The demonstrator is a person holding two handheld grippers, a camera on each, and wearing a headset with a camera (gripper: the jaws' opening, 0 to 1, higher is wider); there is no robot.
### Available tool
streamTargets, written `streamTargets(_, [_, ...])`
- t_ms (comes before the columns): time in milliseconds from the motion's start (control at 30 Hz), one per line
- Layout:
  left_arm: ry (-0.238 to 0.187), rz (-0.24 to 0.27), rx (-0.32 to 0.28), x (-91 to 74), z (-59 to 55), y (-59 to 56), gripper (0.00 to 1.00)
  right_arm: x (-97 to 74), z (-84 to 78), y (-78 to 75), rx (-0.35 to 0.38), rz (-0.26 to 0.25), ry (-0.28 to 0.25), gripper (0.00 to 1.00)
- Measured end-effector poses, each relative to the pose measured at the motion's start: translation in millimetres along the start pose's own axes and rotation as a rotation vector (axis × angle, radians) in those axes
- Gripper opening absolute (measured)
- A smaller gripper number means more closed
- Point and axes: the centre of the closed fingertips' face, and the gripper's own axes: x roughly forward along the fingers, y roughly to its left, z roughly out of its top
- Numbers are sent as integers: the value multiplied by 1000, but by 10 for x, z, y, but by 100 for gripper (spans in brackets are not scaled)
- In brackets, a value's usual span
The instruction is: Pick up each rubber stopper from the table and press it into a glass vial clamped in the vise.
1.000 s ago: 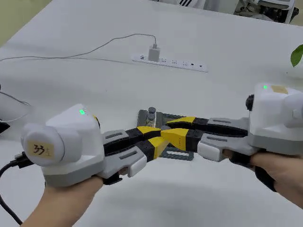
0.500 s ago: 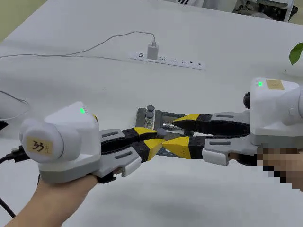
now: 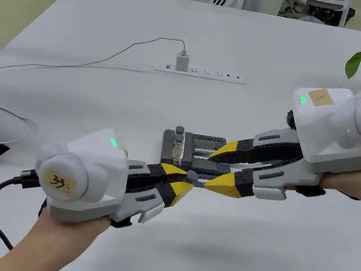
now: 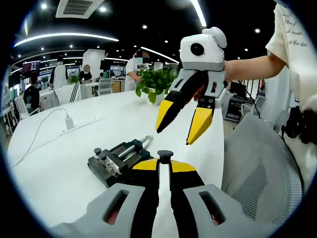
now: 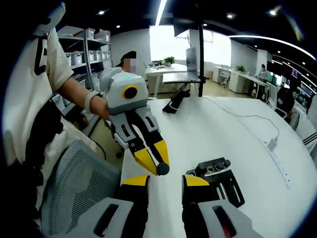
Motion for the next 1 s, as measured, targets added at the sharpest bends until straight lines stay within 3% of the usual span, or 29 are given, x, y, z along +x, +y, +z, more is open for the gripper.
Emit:
streamTargets(233, [49,-38,45,33,-106,-94,3,76,-81,70,-90,59,98,17])
streamTargets(533, [81,-72,66,39,-195,-177,3,144,-192,154,-158,141,198,14])
streamTargets(1000, [102,-97,74,30,-266,-254,3,243,-241,246,-224,195,253,10])
